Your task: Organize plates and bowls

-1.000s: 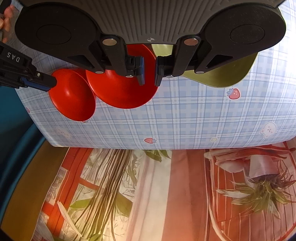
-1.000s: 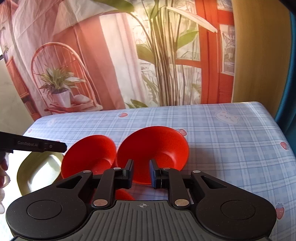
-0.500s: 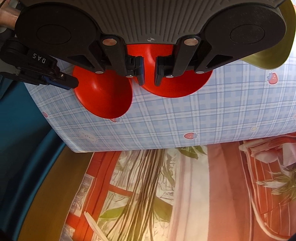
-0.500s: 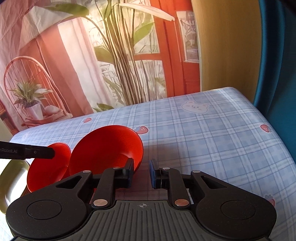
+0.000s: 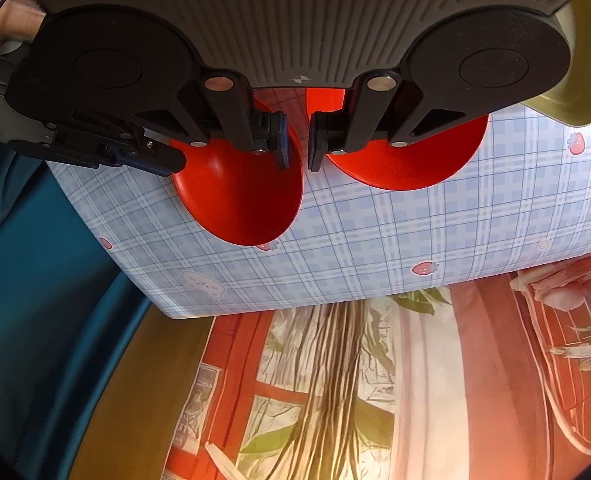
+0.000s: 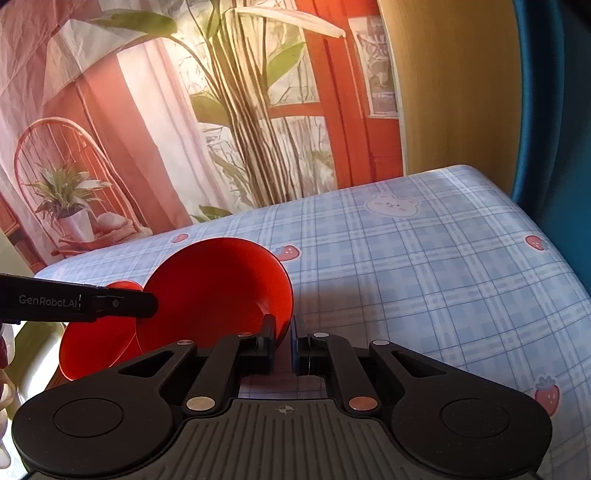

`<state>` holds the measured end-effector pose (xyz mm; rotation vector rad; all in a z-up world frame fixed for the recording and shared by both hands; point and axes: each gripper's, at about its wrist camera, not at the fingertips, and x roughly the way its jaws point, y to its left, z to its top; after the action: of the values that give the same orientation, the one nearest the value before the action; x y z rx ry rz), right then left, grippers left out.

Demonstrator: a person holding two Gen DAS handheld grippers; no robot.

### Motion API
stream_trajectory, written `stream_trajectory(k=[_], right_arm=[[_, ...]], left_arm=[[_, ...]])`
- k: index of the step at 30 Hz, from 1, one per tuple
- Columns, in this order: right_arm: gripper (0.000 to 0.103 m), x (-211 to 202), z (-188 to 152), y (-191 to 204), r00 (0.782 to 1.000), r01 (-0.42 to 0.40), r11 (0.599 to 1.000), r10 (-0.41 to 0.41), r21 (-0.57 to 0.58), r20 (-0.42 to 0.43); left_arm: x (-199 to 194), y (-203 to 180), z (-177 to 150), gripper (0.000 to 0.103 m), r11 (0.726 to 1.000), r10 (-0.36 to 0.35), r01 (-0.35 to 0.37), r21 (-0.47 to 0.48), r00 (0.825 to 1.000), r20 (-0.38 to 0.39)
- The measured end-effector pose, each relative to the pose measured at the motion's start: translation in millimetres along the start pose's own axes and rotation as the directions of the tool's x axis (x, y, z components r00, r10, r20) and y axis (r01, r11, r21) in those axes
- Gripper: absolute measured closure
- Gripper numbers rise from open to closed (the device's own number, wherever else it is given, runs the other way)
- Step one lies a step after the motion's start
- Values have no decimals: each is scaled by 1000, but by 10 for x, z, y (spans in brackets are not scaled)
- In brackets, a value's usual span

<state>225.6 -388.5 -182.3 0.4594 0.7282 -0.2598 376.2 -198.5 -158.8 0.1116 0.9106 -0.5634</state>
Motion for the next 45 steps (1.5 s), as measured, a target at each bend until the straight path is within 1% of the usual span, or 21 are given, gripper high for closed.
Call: stream_trajectory(k=[3,10,14,19,24,33,39,45], right_arm=[[96,0,-18,-34,1000,3,1000,-3,9,-3],[96,-15,-33,-40,1000,9,999,-9,42,-6],[96,-83,2,-8,1000,10,999,-10,46,5],[96,-208,101,88,1000,7,1000,-7,23,29],[96,-294,183,259,999,-9,1000,9,-1,47],[96,-276,244,713,998,-44,997,47,-66,41],[96,-193,219,988,998,-55,992,58,-109,20],[96,-66,138,1154,999,-39,991,39,-128,-6]], left_arm=[[7,-47,-2,93,1000,7,-7,25,1000,5],[9,-95,-11,96,999,27,-28,31,1000,15],[-92,-75,4,96,999,13,-14,30,1000,27],[-282,-32,22,96,1000,8,-9,22,998,58],[-475,92,16,95,1000,8,-8,5,997,77],[-744,436,-55,95,998,41,-37,-42,994,99],[-779,657,-128,95,996,56,-50,-73,995,88],[-727,776,-224,95,994,77,-71,-81,994,73]])
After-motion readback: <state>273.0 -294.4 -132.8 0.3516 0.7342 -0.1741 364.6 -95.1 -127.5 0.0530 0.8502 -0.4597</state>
